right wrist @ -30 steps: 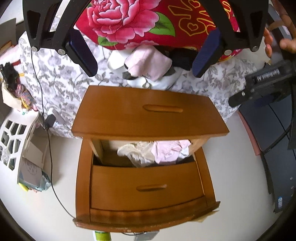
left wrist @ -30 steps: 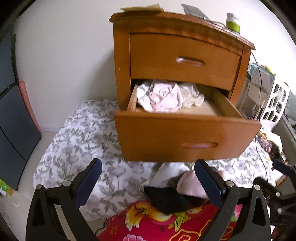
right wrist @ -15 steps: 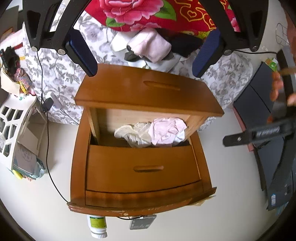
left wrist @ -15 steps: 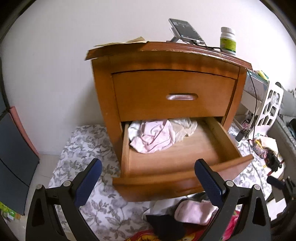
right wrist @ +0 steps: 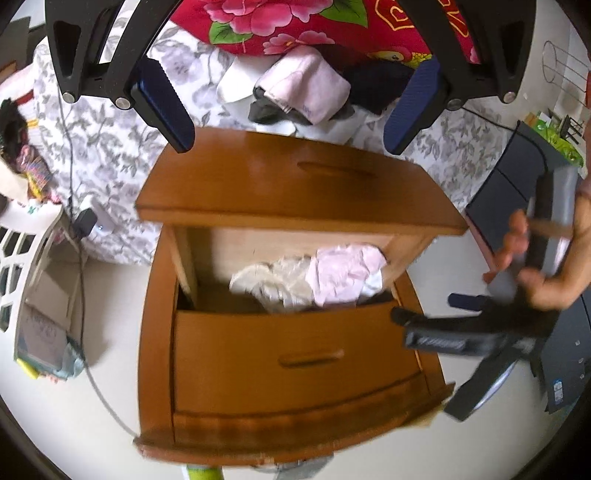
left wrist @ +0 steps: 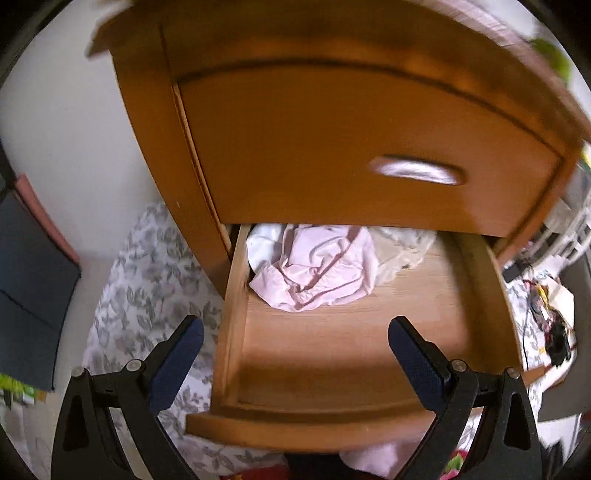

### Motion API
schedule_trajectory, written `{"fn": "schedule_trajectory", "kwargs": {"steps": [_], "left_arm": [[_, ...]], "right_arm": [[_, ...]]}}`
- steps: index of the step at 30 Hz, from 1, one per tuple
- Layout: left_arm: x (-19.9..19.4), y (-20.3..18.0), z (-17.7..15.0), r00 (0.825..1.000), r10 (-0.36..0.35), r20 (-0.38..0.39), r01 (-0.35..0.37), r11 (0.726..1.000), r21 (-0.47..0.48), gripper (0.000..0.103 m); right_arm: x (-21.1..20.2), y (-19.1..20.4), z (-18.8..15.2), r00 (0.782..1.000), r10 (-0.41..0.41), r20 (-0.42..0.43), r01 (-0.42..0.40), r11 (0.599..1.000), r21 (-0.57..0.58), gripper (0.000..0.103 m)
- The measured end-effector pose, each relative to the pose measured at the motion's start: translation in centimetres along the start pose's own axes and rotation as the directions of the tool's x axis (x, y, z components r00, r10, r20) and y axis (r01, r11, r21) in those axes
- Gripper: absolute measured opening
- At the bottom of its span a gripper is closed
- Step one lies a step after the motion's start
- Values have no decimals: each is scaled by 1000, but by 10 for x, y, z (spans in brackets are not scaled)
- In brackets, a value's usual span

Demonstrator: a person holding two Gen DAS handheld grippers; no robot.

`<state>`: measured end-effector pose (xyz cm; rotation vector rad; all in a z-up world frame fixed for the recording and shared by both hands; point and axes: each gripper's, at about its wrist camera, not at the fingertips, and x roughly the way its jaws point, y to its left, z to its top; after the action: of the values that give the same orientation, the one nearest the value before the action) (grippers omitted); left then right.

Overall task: Organize soft objects
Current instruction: 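Reach the left tool into the drawer toward the pink cloth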

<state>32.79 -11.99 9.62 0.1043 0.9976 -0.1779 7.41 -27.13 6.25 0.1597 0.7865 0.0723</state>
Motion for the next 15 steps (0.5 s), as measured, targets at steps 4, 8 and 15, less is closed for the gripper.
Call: {"fn": "schedule_trajectory", "kwargs": {"steps": [4, 8, 15], "left_arm": [[28, 0, 11, 999, 19, -50, -21, 999, -49, 100], [51, -7, 18, 994, 38, -98, -41, 999, -32, 98], [92, -13, 25, 981, 26, -192, -45, 994, -97, 86]], "right_arm": [[9, 1, -4, 1000, 8, -9, -8, 1000, -14, 103], [18, -3, -7, 1000, 19, -23, -19, 1000, -6, 103], [34, -7, -11, 998, 44, -49, -44, 999, 11, 103]]}}
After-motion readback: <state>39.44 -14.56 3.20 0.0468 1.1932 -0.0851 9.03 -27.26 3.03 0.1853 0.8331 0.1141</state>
